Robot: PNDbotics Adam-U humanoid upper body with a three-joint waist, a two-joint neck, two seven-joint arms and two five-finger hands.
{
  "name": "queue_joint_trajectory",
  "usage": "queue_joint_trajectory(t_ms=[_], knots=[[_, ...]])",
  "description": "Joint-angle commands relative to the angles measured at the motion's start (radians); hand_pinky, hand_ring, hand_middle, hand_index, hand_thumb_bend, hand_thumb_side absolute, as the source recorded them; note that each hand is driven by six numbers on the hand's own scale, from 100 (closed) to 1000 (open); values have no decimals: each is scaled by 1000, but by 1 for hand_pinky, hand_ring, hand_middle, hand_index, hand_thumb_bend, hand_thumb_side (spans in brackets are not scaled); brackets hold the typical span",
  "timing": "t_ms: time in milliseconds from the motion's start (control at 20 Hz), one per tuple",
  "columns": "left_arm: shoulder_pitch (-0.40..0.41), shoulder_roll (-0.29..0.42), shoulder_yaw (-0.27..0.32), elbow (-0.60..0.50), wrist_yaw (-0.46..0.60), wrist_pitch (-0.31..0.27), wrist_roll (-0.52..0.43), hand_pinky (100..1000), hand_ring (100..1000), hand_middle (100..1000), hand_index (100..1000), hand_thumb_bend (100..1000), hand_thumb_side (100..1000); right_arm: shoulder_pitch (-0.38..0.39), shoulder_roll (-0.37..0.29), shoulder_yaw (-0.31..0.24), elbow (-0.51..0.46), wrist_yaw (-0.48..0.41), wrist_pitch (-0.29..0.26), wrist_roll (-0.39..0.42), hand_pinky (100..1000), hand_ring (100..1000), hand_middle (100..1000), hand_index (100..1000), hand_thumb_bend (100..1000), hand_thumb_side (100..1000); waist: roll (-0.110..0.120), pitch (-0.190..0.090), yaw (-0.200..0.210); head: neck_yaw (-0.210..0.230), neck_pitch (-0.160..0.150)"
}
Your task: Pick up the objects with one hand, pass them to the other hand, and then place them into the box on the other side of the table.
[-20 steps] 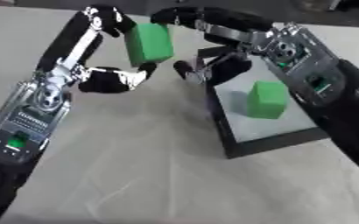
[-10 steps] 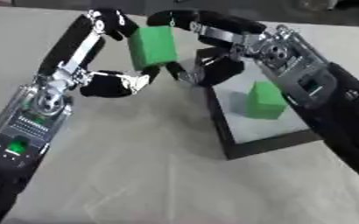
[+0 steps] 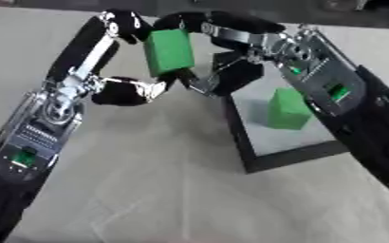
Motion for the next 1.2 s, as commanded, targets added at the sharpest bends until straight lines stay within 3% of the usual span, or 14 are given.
queue_joint_trajectory(t_ms=[50,200,450,700,1200], knots=[[-22,-4,-3,-1,-6,-3,0,683,653,554,448,215,166,-17,-13,-11,-33,-23,-1,11,999,1000,1000,1000,100,333,-8,2,1,1,-7],[-23,-7,-4,-1,0,-2,0,682,651,552,448,214,169,-16,-12,-13,-30,-26,2,8,991,1000,1000,989,100,334,-8,3,1,1,-5],[-23,-7,-7,-8,14,-4,8,682,651,552,452,218,173,-13,-9,-15,-20,-21,12,-12,960,1000,1000,883,100,336,-8,4,2,1,-4],[-22,-8,-8,-14,27,-5,22,680,650,552,463,219,183,-11,-9,-16,-19,-34,17,-68,910,886,951,769,100,375,-8,4,2,0,-4],[-23,-9,-13,-22,43,-11,52,679,649,552,466,221,185,-8,-10,-10,-25,-56,11,-100,884,812,906,735,100,364,-9,5,3,-4,-3]])
